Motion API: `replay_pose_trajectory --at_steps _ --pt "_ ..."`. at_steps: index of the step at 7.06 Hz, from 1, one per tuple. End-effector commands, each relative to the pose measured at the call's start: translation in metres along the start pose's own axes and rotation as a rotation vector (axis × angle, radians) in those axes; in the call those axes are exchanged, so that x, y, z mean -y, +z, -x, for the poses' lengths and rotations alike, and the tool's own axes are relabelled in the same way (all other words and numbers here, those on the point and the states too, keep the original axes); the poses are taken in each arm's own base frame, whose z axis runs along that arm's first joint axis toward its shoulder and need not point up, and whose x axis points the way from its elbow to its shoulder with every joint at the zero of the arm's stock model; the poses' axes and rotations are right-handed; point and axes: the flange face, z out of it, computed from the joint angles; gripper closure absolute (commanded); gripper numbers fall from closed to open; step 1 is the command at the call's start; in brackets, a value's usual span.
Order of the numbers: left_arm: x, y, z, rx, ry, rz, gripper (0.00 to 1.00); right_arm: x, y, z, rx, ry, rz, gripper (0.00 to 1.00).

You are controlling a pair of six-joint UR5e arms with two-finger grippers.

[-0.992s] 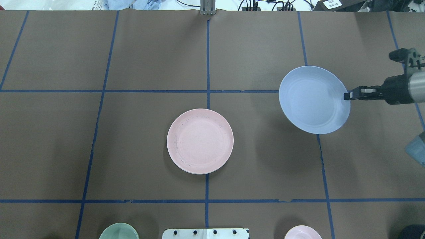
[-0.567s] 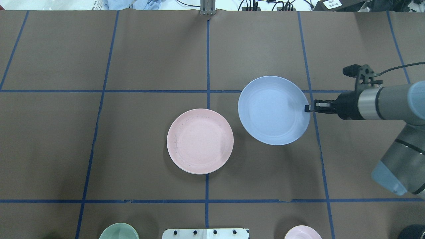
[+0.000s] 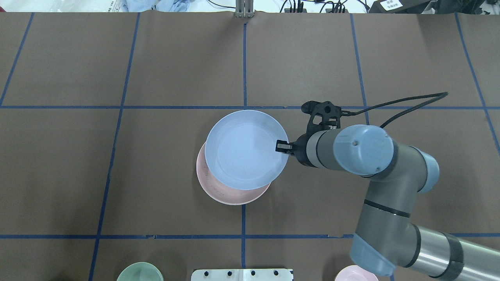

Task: Stack three plates with pink and blue
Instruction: 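Lower the light blue plate onto the pink plate and open the right gripper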

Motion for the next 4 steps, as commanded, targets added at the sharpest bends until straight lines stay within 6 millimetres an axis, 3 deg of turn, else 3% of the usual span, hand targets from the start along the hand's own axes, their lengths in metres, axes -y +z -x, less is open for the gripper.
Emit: replay_pose_trajectory --at_steps 1,3,4 --pt "-0.001 0.000 0.000 -0.001 0.000 0.001 0.00 -0.015 0.011 0.016 -0.027 -0.004 -0.004 1.00" --pt "0.000 0.000 0.000 -0.001 0.001 0.000 0.00 -0.018 0.016 0.017 -0.031 -0.005 0.002 1.00" --pt "0.001 0.000 -0.001 -0.001 0.004 -0.001 0.00 -0.020 0.020 0.025 -0.028 -0.008 0.004 0.40"
